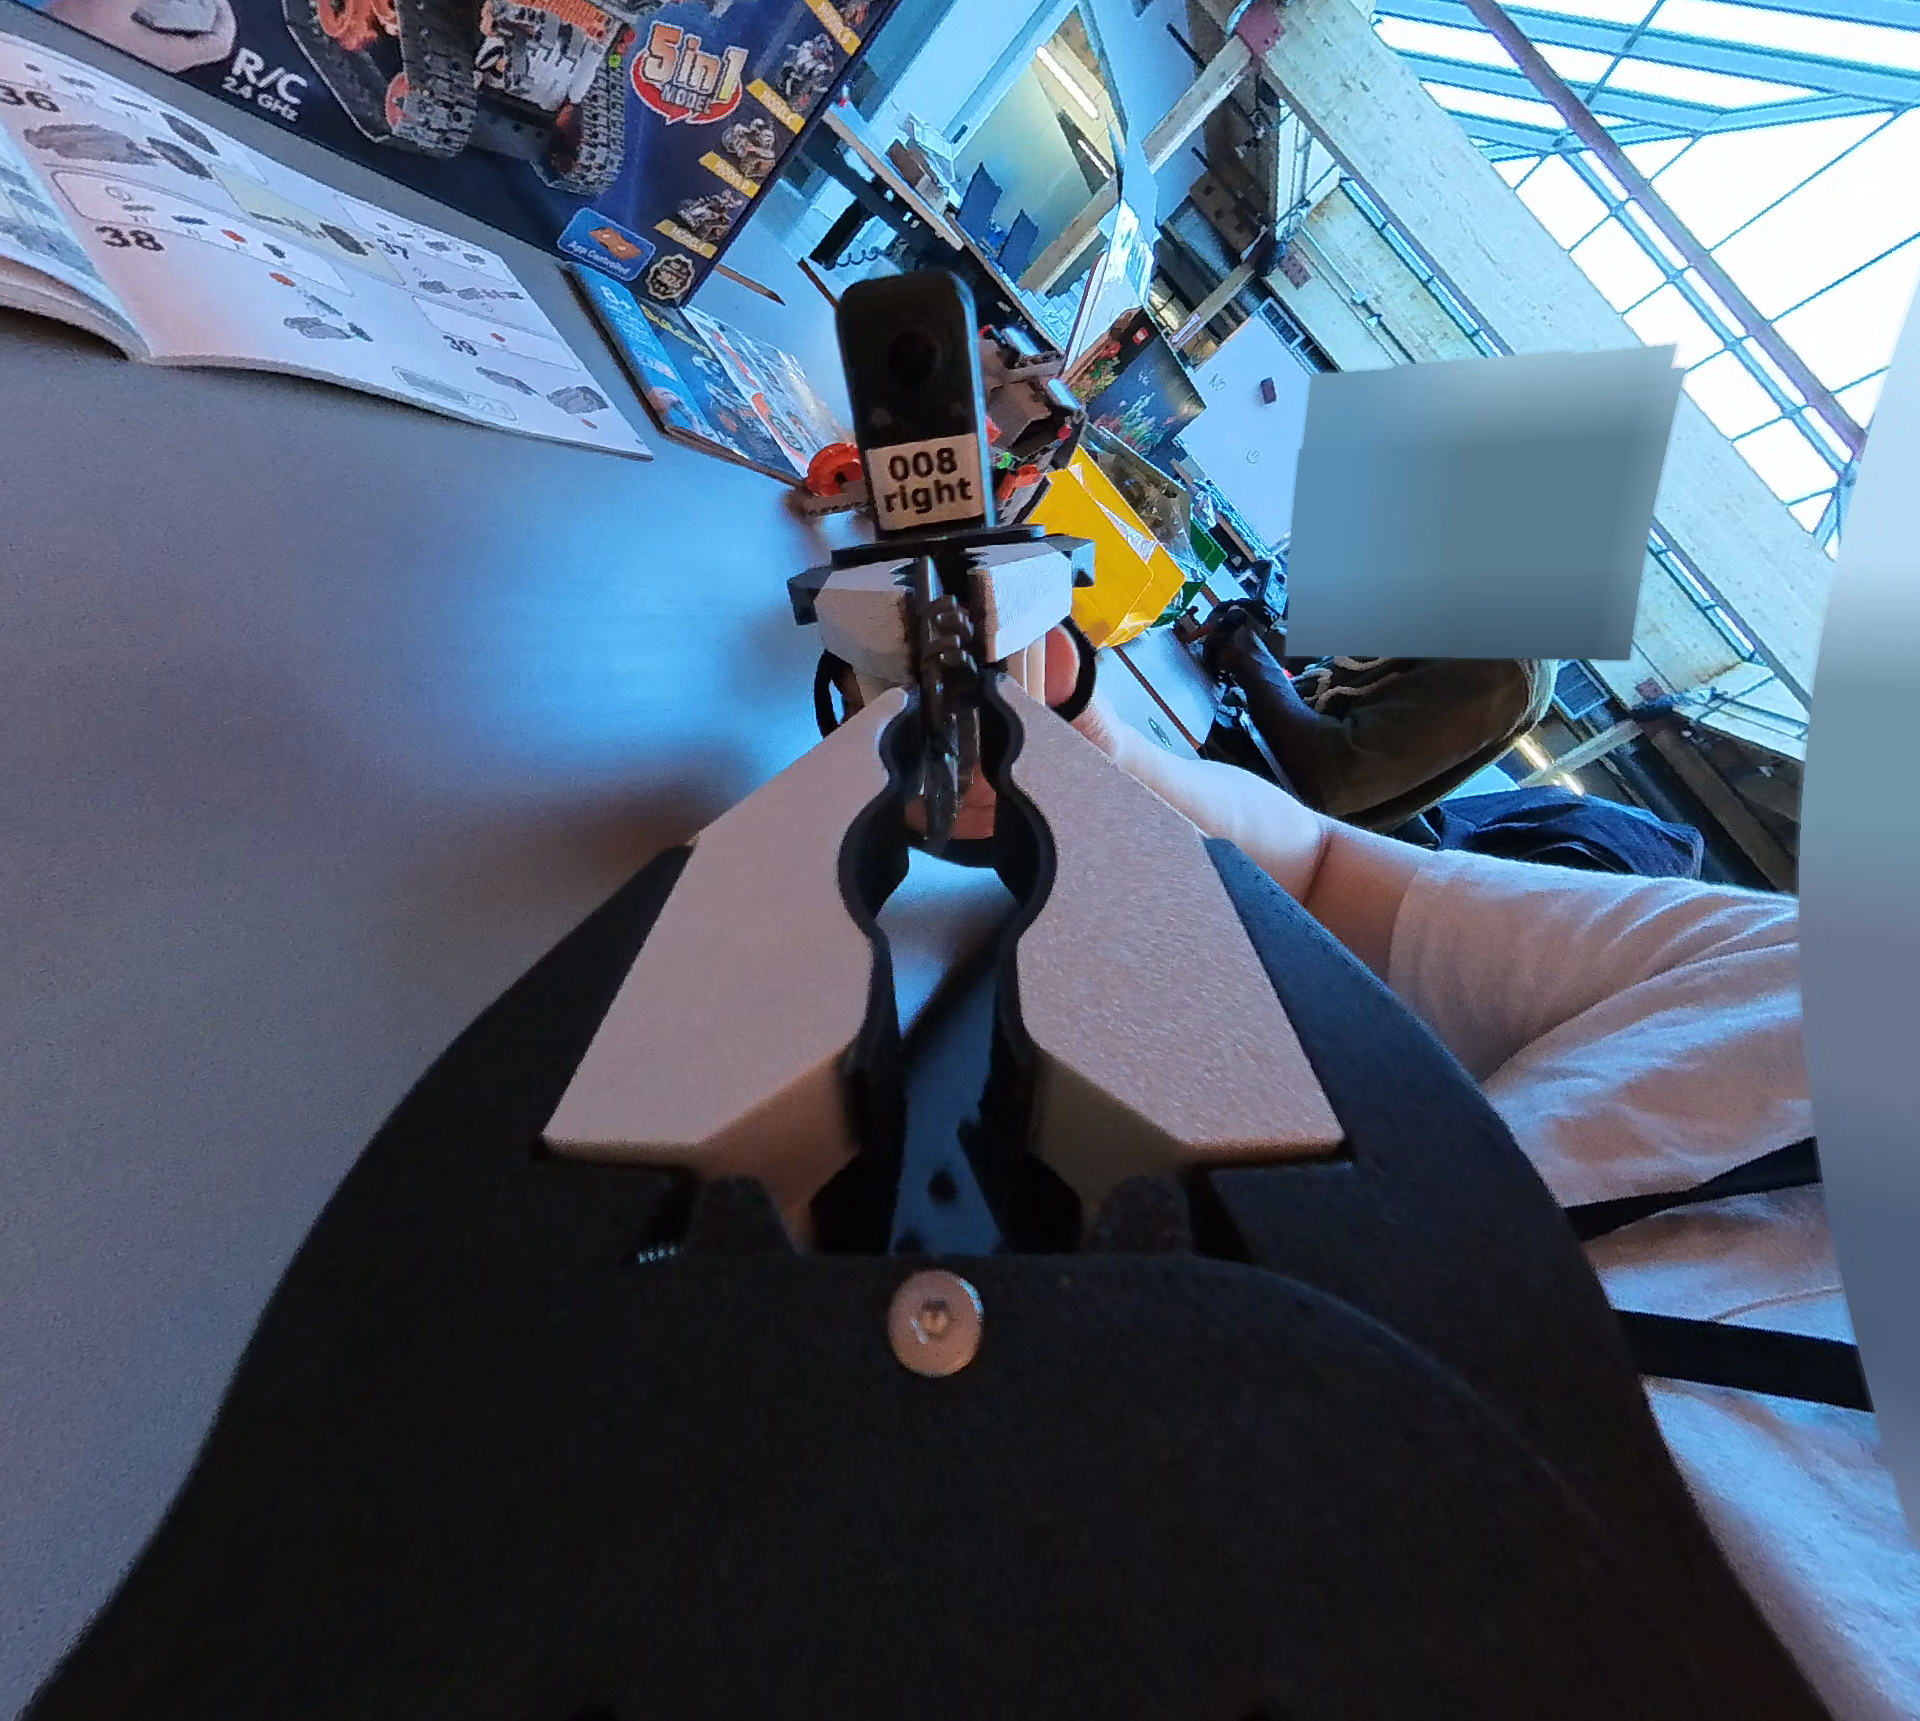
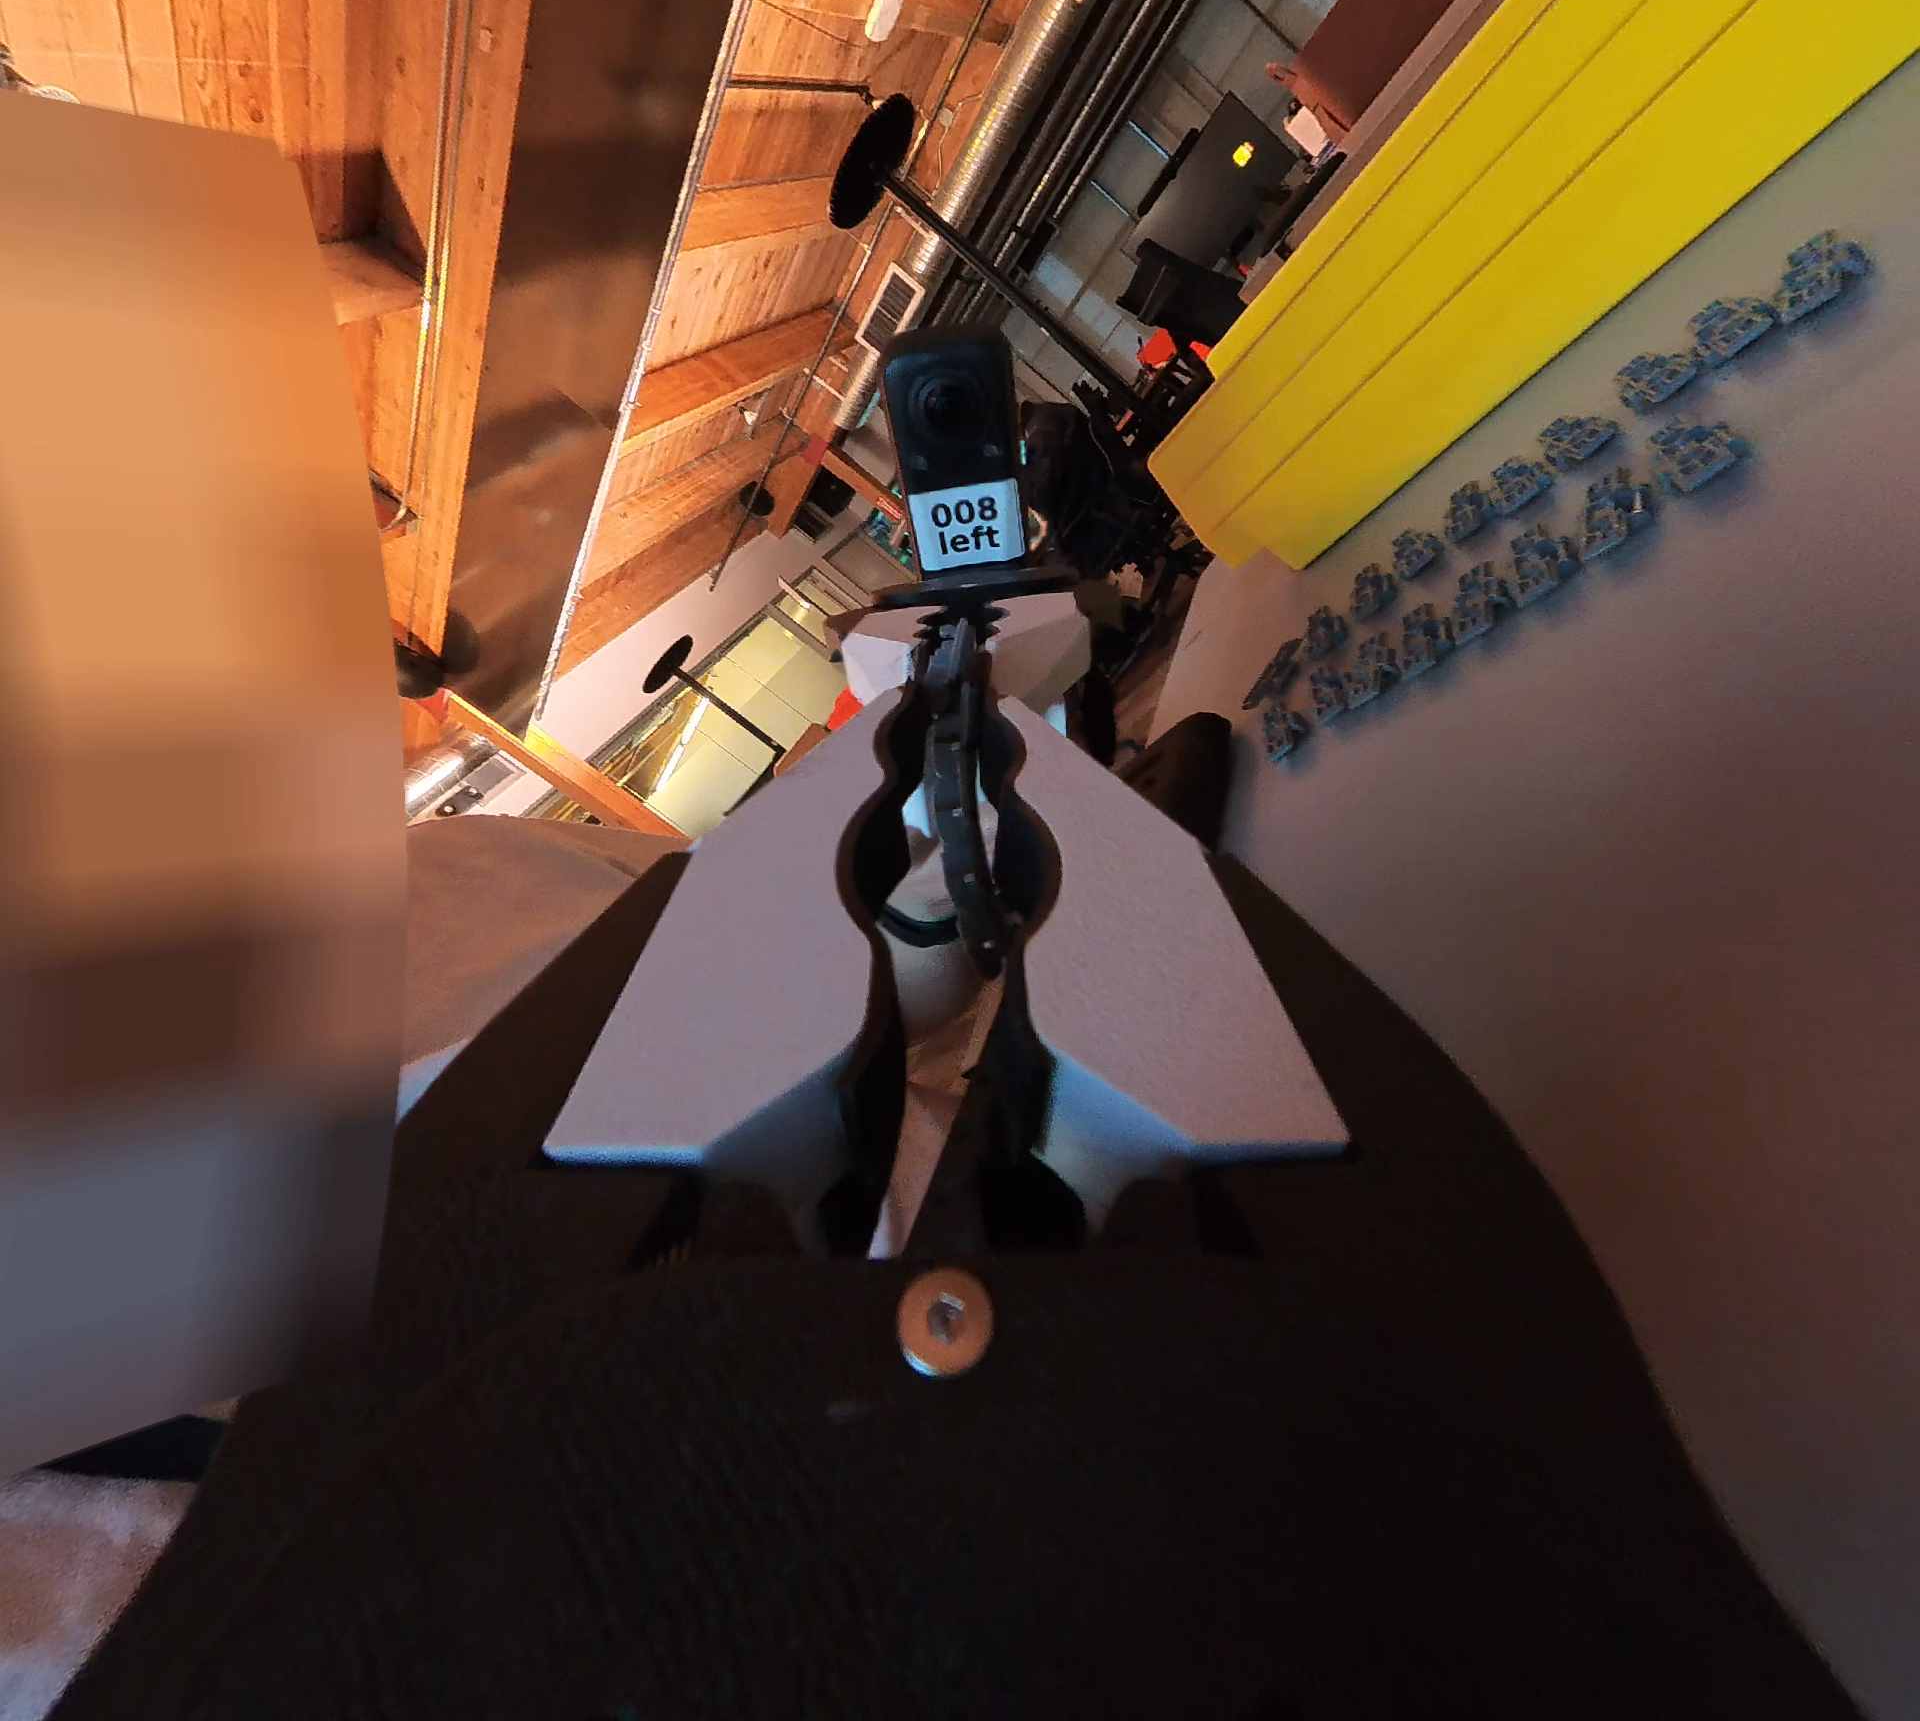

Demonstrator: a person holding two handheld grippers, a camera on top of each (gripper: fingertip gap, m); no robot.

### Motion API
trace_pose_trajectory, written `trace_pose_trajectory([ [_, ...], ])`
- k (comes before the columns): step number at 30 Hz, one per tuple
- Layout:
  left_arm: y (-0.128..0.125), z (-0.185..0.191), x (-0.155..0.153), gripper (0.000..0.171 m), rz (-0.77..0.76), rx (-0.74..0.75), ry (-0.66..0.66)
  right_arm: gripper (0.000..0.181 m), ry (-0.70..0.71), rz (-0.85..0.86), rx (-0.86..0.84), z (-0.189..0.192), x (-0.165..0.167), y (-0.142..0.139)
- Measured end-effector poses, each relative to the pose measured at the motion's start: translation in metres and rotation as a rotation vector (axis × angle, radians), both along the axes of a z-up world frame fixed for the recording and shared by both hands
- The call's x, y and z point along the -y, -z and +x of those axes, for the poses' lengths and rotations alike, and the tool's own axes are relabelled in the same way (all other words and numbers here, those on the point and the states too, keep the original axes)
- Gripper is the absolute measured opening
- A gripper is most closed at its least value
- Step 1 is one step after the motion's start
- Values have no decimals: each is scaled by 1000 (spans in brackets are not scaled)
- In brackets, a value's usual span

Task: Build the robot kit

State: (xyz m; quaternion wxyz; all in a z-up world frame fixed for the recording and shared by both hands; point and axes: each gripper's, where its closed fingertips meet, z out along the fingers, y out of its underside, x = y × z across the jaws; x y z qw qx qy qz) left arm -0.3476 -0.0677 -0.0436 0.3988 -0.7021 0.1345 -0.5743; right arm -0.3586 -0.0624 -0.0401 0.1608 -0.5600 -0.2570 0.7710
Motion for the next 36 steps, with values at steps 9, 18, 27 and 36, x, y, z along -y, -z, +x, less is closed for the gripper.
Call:
trace_pose_trajectory([
  [9, -15, 6, 8, 7, 121, -41, 12, 5, 5, 89, -75, 6, 8, -14],
  [18, -18, 7, 13, 6, 296, -216, -16, 4, -15, 111, -104, 8, 14, -20],
  [27, -23, 5, 16, 6, 418, -373, -25, 8, -92, 29, -146, 7, 18, -27],
  [36, -22, 2, 16, 6, 347, -314, -22, 11, -47, 199, -70, 5, 21, -24],
])
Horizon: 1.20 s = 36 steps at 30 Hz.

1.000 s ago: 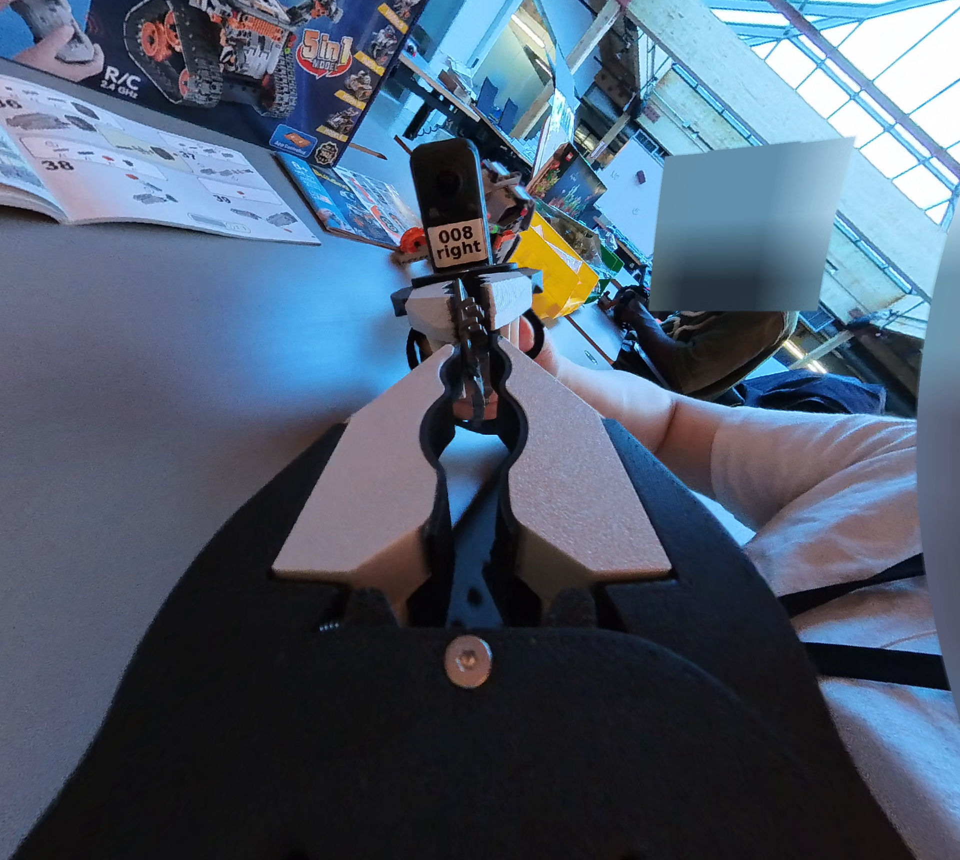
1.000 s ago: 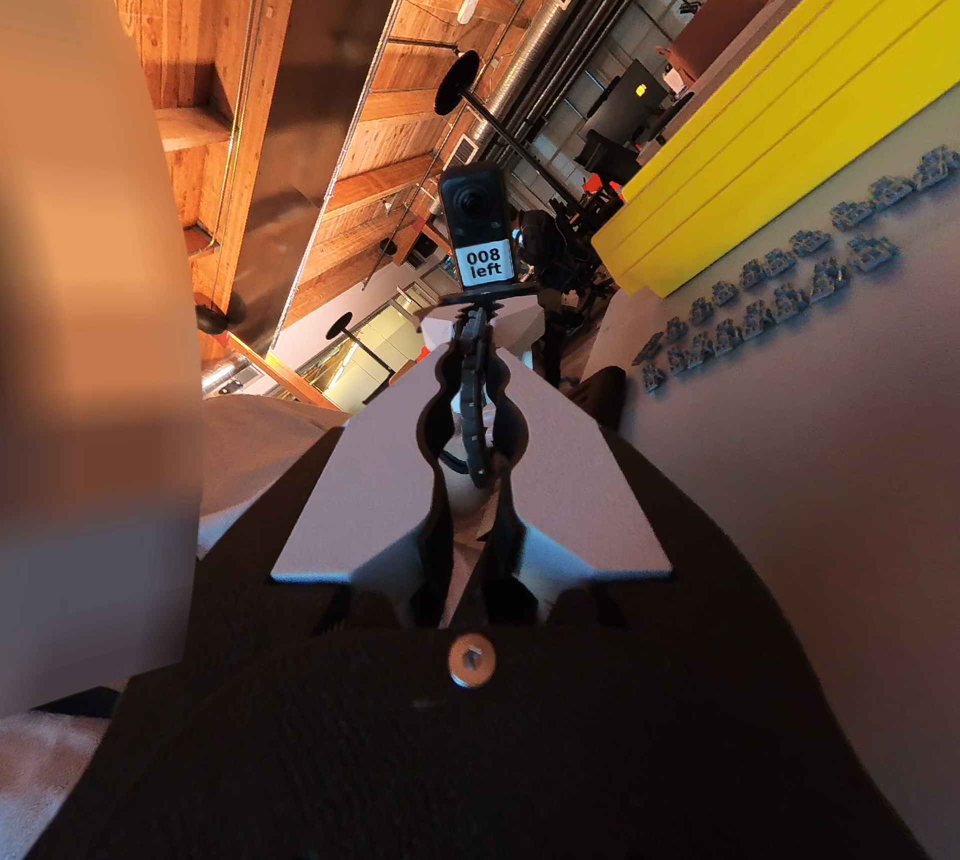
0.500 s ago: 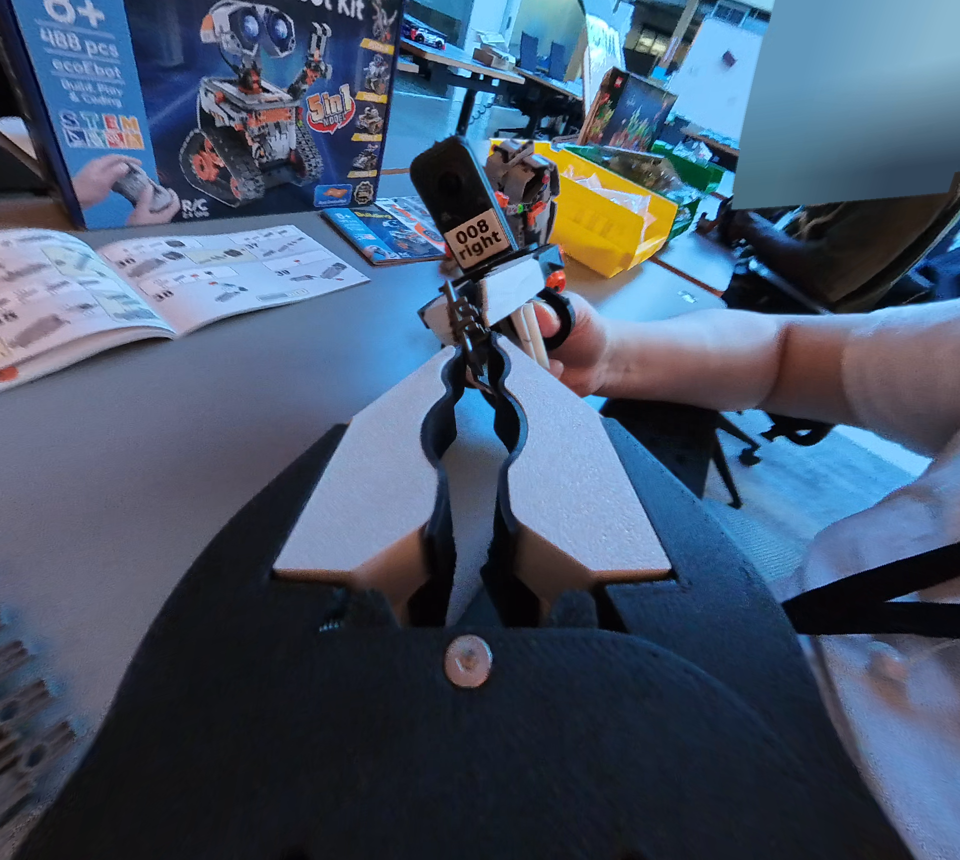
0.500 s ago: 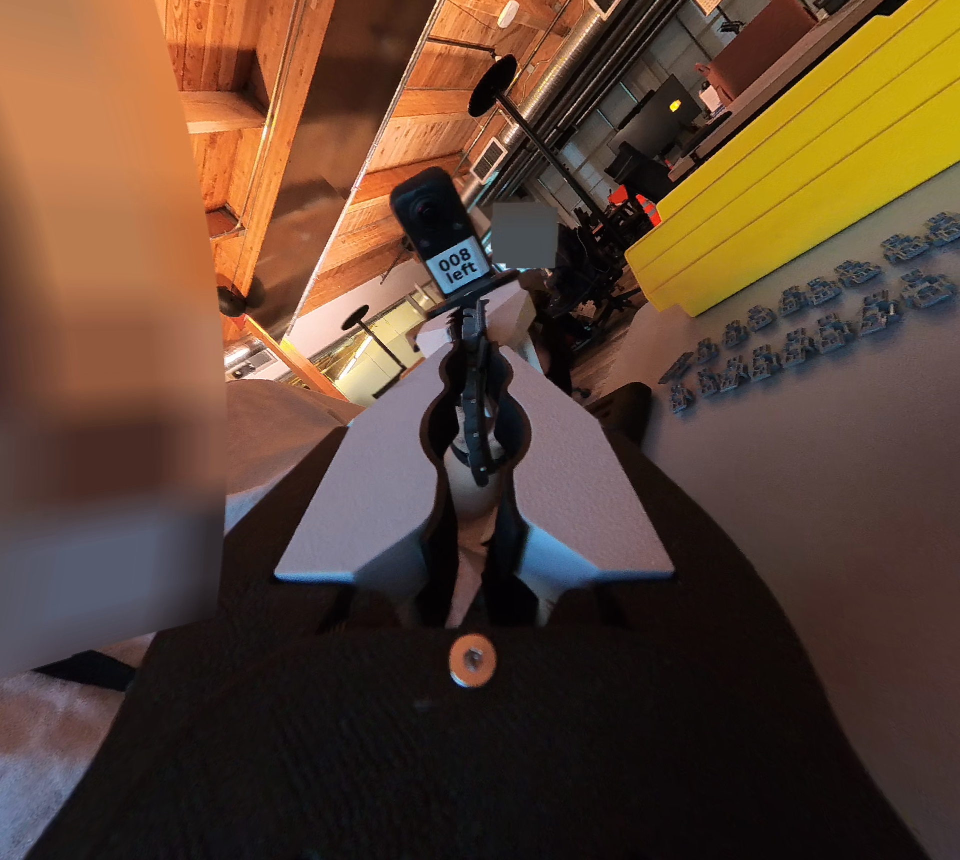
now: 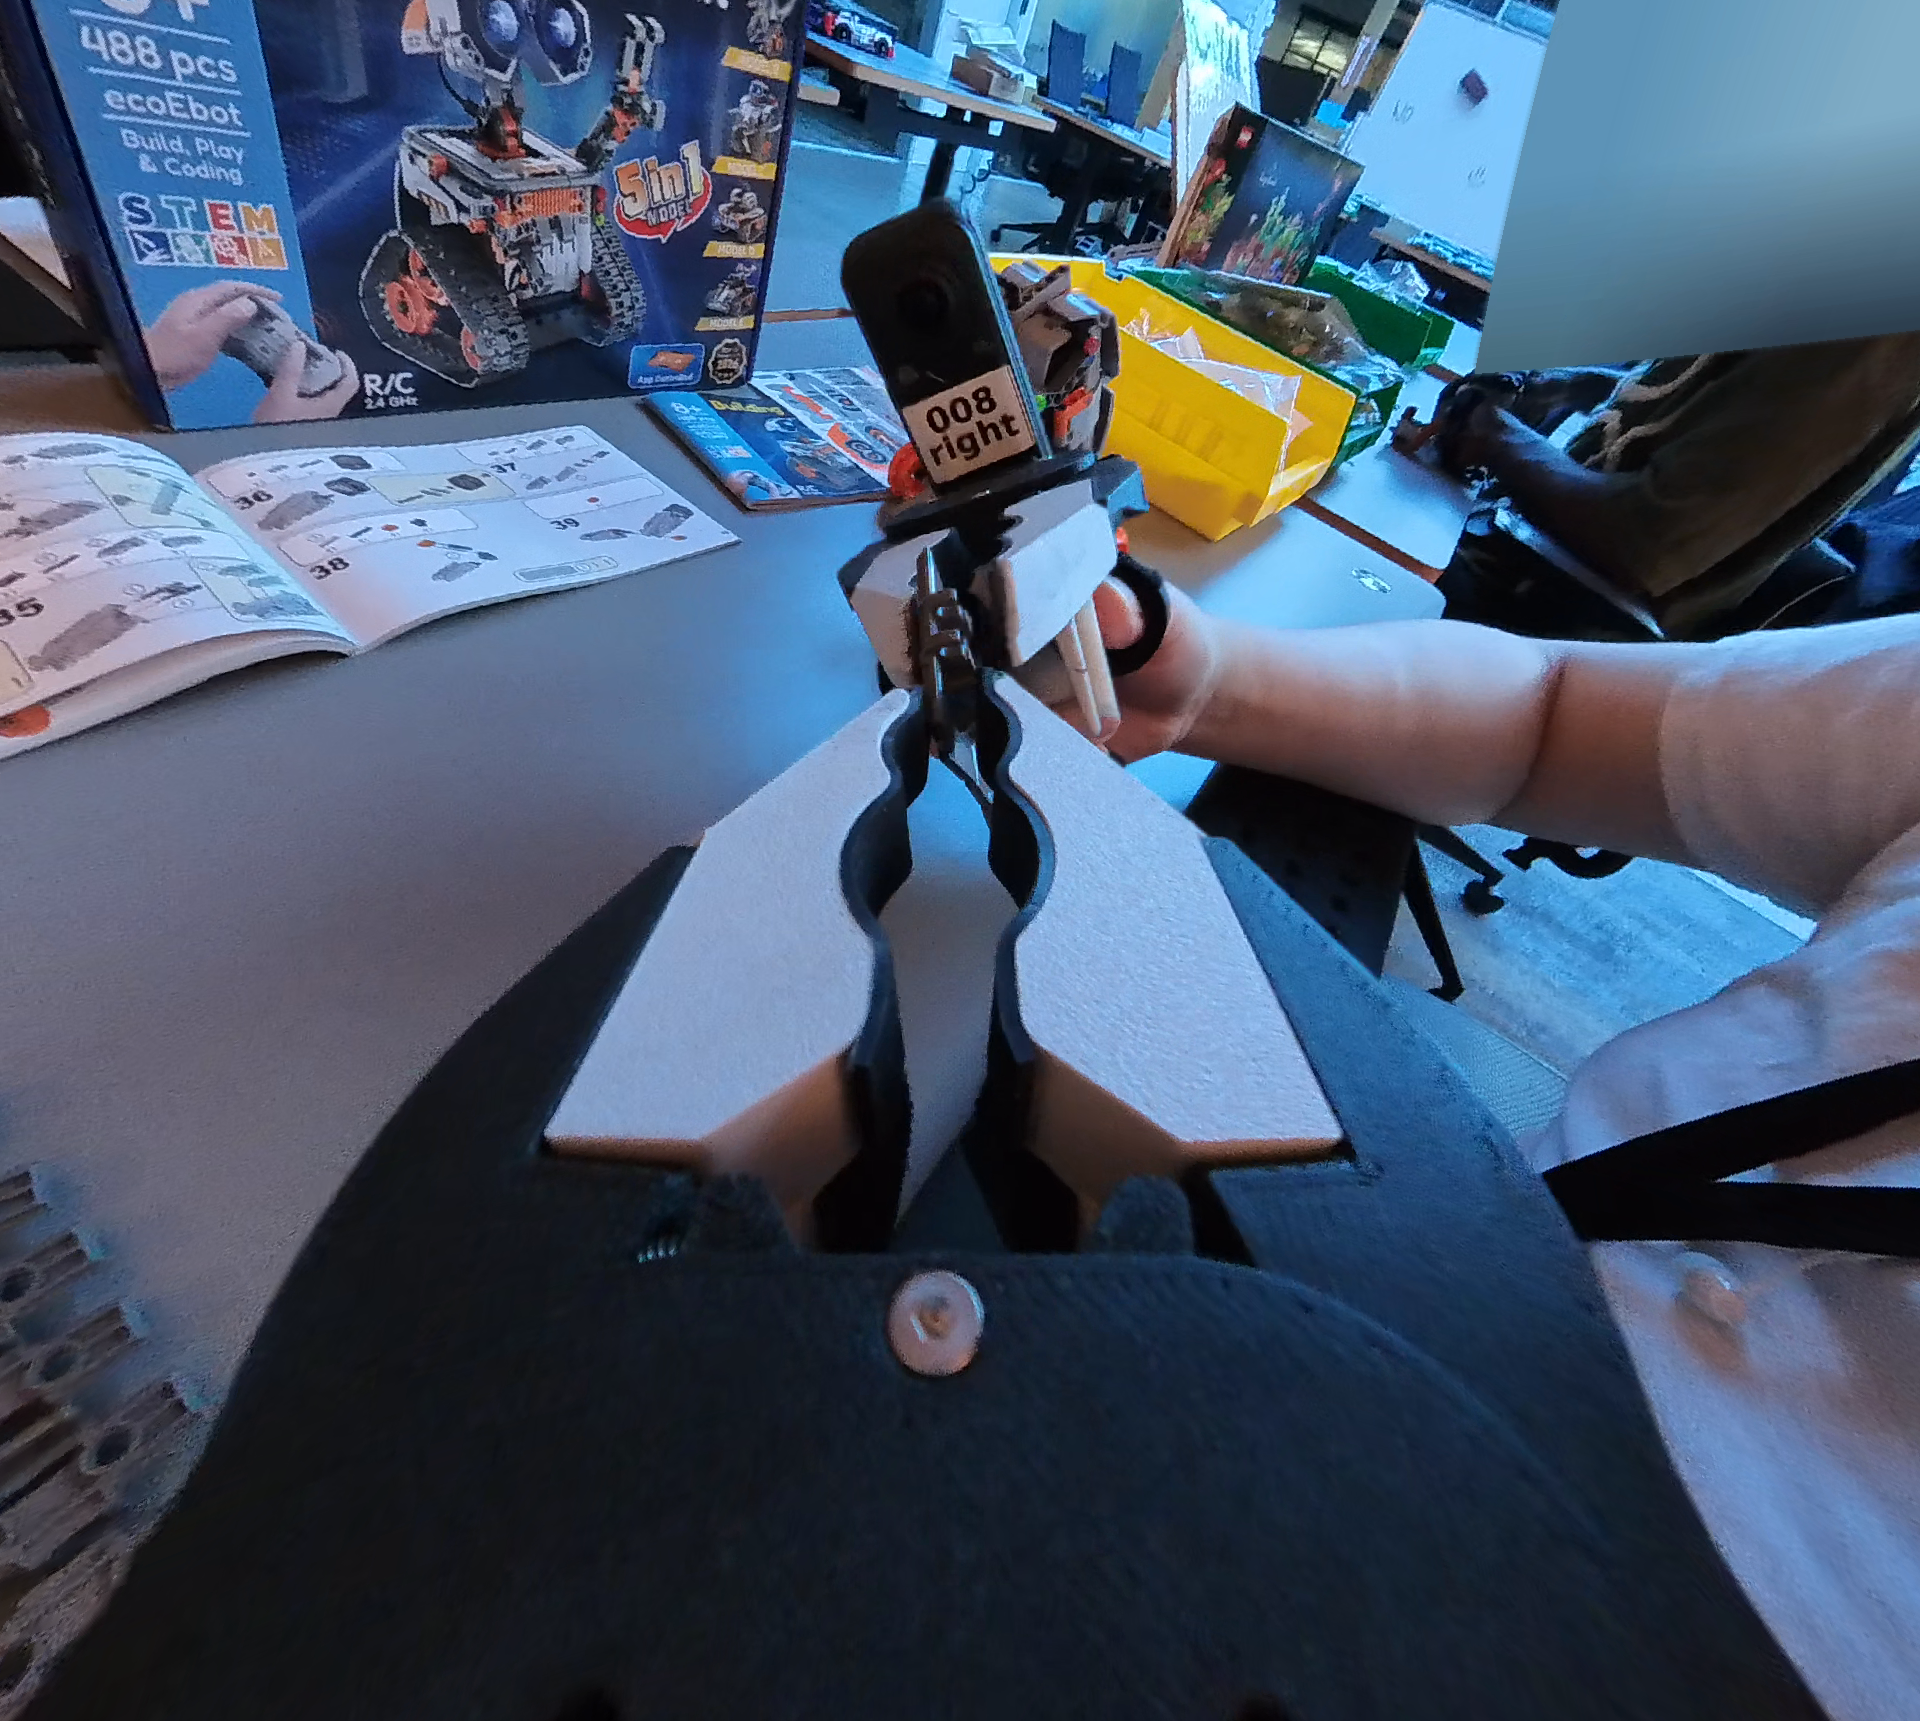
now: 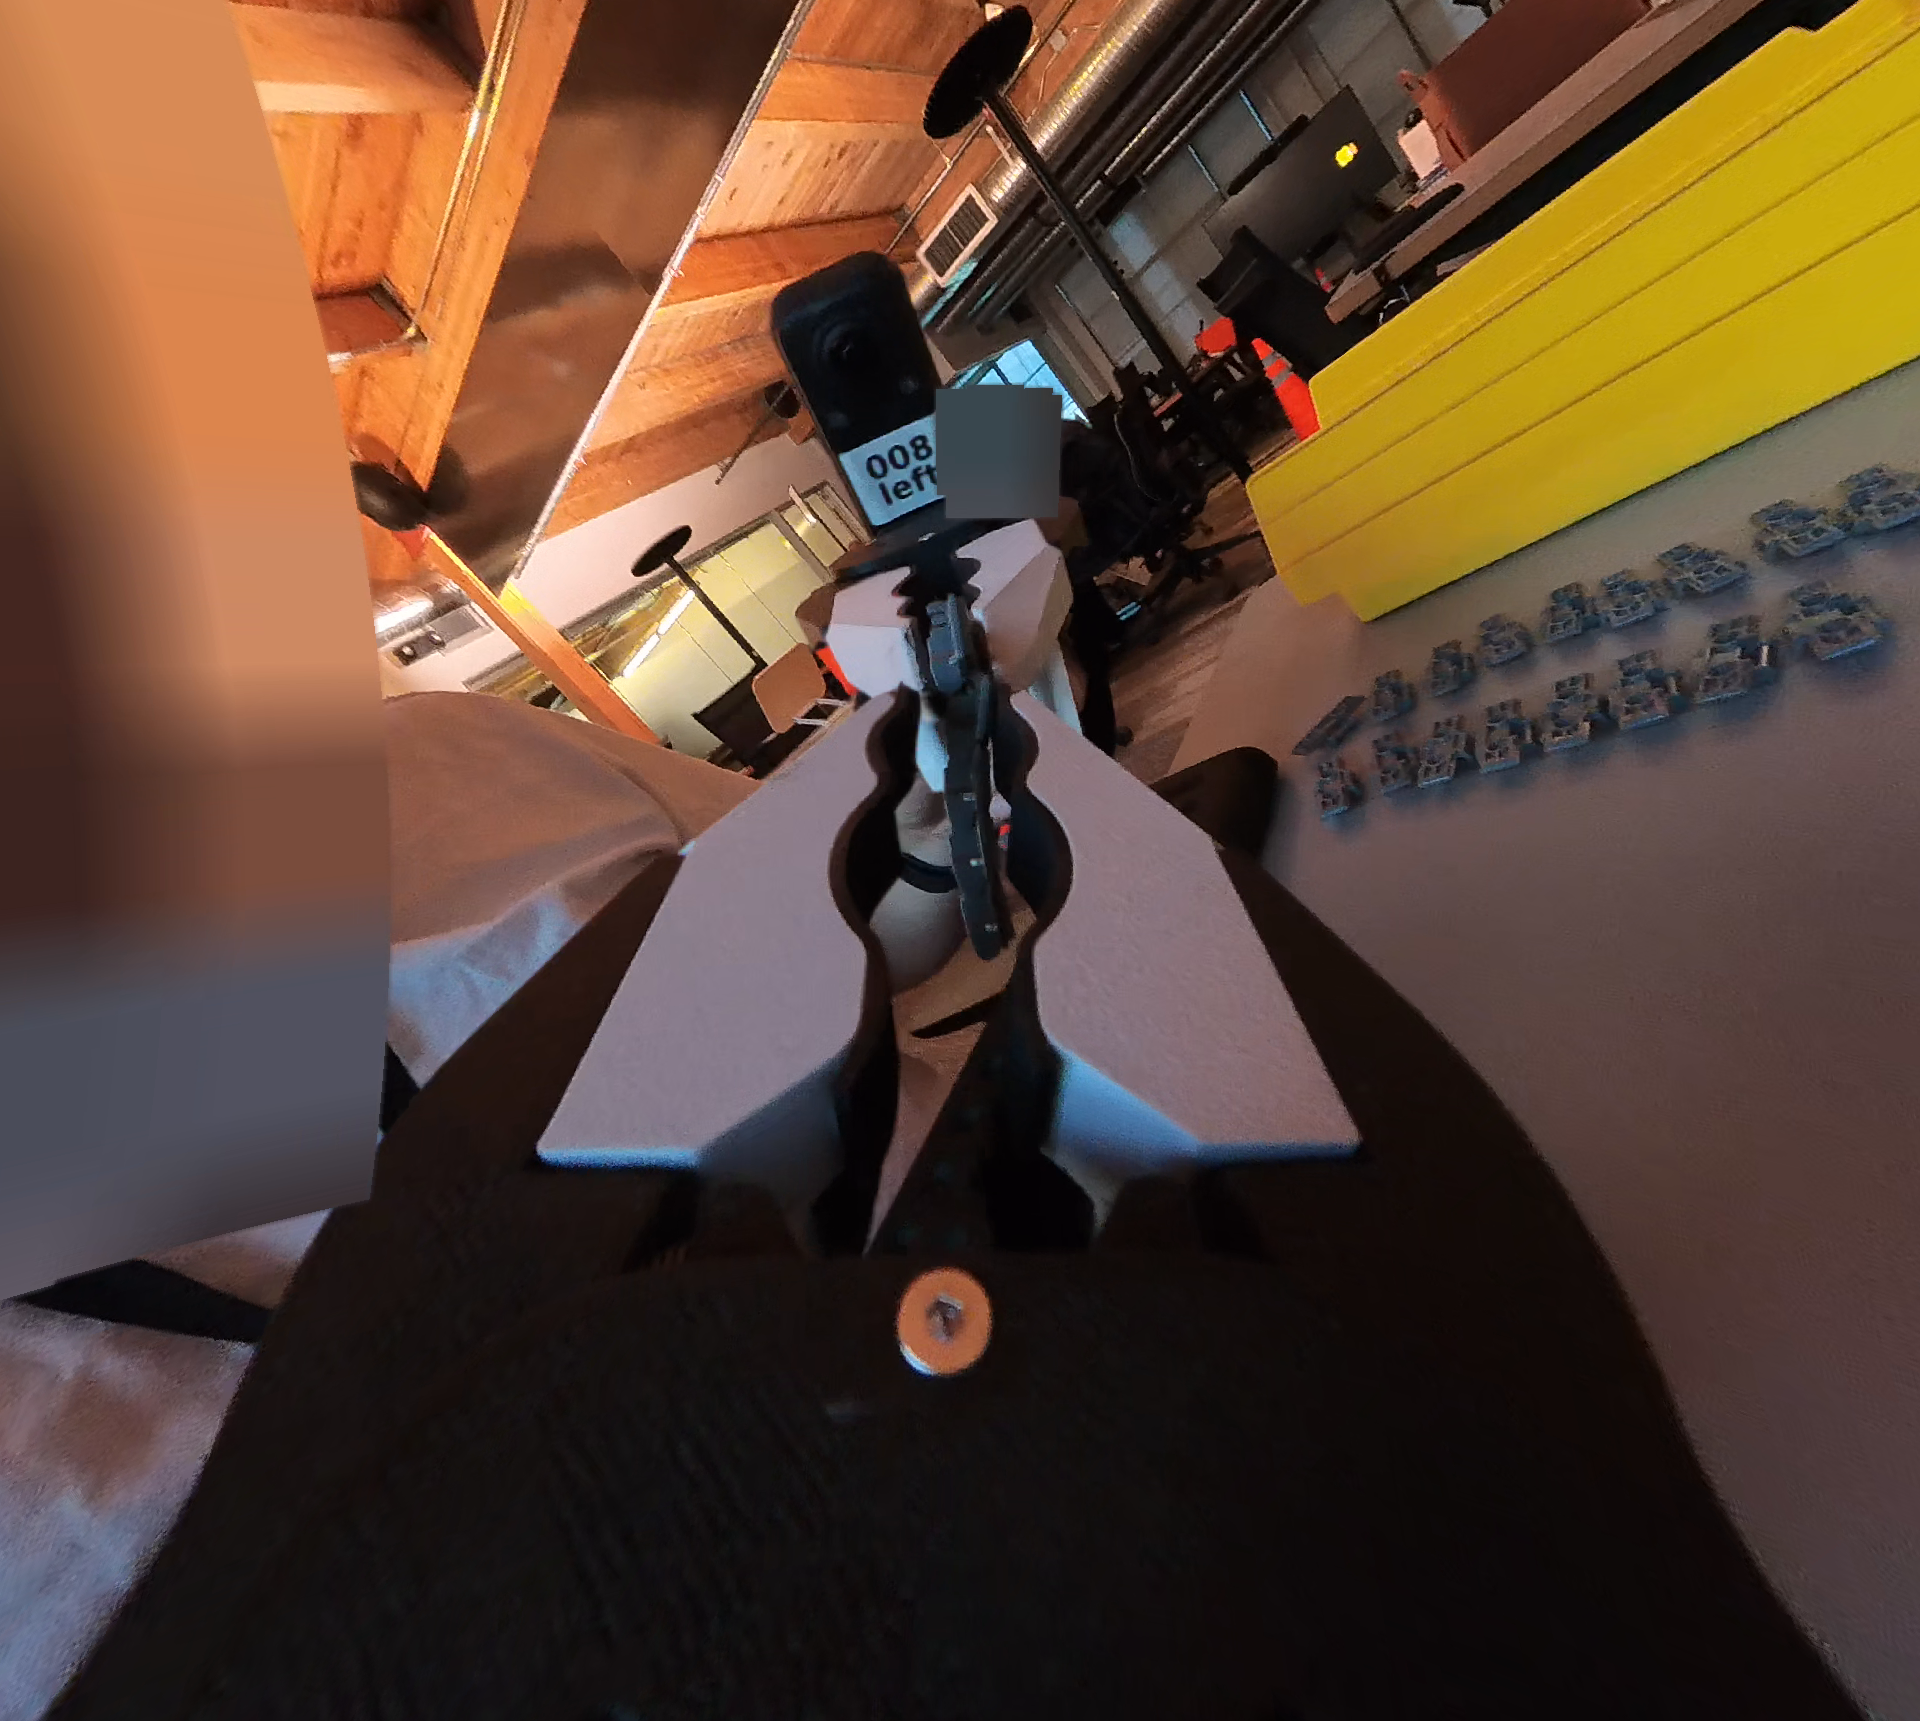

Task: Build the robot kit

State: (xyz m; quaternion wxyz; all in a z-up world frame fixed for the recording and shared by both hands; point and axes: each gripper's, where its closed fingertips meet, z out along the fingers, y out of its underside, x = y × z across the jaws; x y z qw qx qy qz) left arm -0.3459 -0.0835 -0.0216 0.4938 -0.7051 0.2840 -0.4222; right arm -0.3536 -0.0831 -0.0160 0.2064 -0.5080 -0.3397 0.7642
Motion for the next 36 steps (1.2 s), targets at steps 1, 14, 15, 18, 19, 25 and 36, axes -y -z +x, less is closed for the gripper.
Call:
trace_pose_trajectory([
  [1, 1, -1, -1, 6, -4, -5, -2, 13, -5, -25, -2, 0, 0, 0],
  [14, 5, 4, 5, 6, 35, -150, 30, 11, -82, -93, 24, 2, 2, 3],
  [15, 6, 4, 5, 6, 43, -169, 28, 12, -90, -108, 21, 2, 2, 3],
  [18, 8, 5, 6, 6, 56, -219, 23, 10, -107, -132, 24, 2, 2, 4],
  [19, 9, 5, 6, 7, 60, -237, 22, 10, -110, -135, 28, 2, 2, 4],
  [25, 8, 7, 7, 6, 80, -278, 14, 9, -120, -128, 14, 4, 4, 3],
  [36, 6, 7, 7, 6, 113, -348, -9, 8, -129, -181, -20, 4, 4, 1],
])
